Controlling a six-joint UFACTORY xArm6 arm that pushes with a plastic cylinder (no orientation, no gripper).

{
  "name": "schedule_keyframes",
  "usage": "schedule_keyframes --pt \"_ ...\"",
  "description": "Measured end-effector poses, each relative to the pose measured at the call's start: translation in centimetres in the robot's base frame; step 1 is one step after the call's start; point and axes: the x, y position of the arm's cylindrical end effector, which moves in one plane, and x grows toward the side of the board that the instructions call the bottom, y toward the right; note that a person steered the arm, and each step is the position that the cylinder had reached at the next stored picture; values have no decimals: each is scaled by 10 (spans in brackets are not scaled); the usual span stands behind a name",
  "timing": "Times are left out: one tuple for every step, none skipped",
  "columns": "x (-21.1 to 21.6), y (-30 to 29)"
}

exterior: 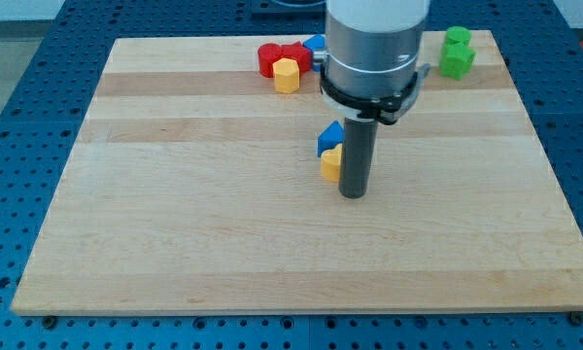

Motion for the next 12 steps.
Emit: schedule_keyframes --pt "-9 -2" --pt "-31 -6" --pt "-59 -8" --pt "-74 -17" --pt "-72 -20" --pt "-81 -20" --pt "-95 -23" --pt "-97 -35" --pt "-97 -51" --pt "-97 -65" --pt "-106 -73" --pt "-121 -70"
